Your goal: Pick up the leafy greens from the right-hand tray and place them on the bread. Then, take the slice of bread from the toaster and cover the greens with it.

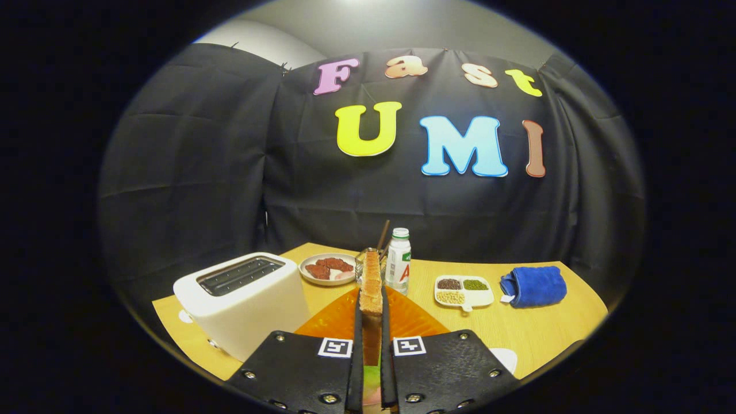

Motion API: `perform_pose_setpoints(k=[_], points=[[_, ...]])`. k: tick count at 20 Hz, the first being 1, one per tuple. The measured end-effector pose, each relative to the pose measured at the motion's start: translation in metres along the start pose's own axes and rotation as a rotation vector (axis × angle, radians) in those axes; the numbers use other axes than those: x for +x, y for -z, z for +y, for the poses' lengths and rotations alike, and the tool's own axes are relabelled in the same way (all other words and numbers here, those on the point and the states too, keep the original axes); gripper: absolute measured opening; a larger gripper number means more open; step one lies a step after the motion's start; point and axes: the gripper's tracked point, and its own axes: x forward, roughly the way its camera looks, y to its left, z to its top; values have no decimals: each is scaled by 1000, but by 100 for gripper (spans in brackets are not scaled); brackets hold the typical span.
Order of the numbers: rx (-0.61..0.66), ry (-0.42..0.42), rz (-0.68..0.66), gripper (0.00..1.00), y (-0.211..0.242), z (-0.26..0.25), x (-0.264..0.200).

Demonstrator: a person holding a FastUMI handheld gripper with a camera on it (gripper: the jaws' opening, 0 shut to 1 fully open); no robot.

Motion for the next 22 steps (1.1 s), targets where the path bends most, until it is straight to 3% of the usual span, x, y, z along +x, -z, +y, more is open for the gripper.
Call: perform_pose_setpoints(k=[6, 22], points=[[-83, 58, 63, 12, 47, -11, 9], [-74, -72, 147, 12, 97, 62, 16]])
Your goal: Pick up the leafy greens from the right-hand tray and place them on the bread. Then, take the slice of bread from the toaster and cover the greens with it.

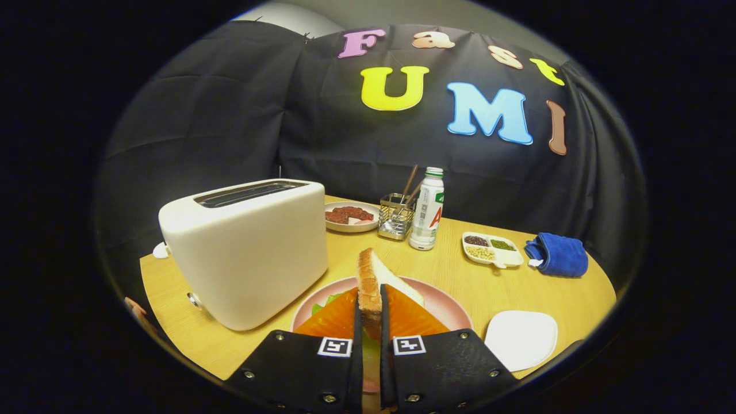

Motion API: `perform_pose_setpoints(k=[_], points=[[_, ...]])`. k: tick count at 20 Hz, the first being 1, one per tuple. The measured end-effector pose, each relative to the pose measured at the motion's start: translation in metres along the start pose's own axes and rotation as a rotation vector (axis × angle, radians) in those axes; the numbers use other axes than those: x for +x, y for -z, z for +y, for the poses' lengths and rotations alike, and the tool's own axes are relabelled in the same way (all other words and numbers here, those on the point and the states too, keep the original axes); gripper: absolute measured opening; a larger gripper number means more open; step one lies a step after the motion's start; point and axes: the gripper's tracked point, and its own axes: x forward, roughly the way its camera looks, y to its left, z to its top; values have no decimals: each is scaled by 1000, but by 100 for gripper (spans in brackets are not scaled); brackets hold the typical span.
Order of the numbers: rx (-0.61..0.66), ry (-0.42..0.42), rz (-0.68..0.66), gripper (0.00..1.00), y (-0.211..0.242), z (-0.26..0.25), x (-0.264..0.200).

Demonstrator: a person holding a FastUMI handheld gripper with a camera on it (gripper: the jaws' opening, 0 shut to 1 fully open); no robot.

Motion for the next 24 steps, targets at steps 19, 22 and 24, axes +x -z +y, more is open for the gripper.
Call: perform_pose_setpoints(k=[19, 22, 24], points=[[84, -82, 77, 56, 21, 30, 9], [62, -68, 63, 56, 18, 28, 7], [58, -60, 43, 57, 12, 26, 4]])
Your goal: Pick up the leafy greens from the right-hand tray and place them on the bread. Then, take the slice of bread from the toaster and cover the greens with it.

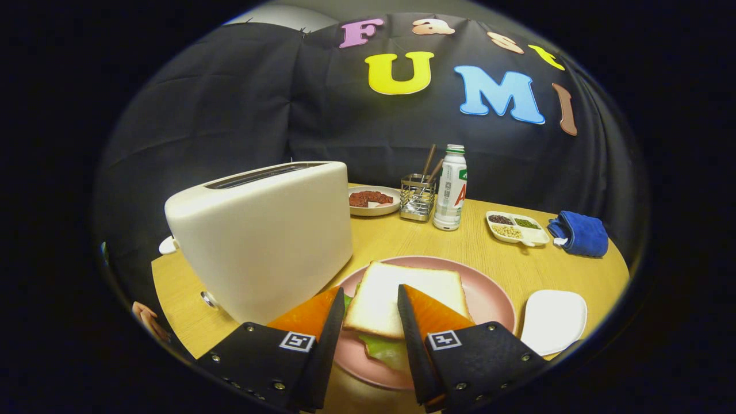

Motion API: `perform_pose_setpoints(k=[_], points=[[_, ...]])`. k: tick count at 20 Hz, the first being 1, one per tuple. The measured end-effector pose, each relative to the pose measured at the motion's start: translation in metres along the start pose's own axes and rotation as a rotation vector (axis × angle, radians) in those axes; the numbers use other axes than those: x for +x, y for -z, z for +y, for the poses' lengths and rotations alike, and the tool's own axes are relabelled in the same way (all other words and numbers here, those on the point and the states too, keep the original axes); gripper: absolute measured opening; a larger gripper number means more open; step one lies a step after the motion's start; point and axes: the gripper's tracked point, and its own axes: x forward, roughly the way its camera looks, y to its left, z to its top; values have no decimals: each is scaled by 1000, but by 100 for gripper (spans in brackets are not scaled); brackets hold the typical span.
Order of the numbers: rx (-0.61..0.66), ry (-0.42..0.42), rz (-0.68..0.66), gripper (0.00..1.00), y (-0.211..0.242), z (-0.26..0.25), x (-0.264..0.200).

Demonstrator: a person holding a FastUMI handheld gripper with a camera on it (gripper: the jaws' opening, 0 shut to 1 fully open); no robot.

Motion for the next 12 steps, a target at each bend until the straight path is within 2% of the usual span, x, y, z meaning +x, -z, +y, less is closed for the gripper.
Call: perform_pose_setpoints(k=[6, 12], points=[[14, 29, -90, 57, -51, -28, -26], [-12, 114, -181, 57, -98, -93, -65]])
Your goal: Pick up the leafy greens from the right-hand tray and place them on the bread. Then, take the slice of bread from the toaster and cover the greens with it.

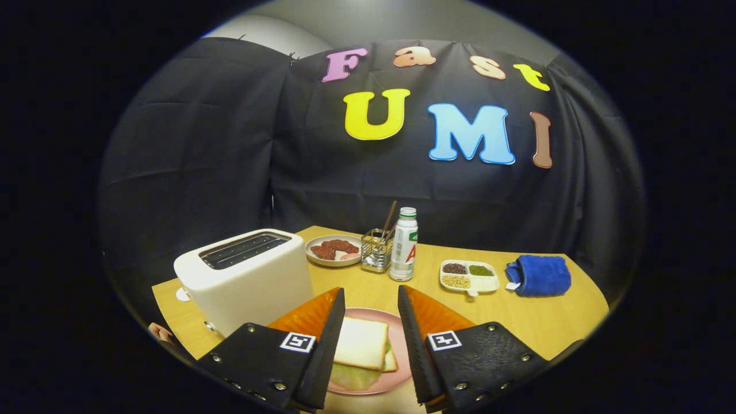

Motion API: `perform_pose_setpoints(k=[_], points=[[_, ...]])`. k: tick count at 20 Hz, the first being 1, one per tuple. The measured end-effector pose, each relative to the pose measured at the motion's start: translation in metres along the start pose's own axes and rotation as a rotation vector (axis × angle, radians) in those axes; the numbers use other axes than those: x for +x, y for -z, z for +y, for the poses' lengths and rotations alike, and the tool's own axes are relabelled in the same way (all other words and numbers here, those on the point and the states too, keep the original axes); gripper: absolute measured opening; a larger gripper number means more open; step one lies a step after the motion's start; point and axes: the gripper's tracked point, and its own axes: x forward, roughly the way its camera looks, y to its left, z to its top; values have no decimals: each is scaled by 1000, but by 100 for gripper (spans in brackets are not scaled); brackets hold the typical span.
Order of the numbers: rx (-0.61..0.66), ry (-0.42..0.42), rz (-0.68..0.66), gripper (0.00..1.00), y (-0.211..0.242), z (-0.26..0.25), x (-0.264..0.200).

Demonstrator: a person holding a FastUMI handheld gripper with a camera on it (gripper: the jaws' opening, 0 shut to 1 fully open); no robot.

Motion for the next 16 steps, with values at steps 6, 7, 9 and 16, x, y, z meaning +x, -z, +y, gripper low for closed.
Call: perform_pose_setpoints(k=[6, 7, 9, 16], points=[[-11, 161, -78, 57, -35, -113, -42], [-15, 188, -89, 57, -39, -132, -50], [-16, 243, -108, 57, -44, -172, -69], [-24, 417, -155, 57, -41, -307, -129]])
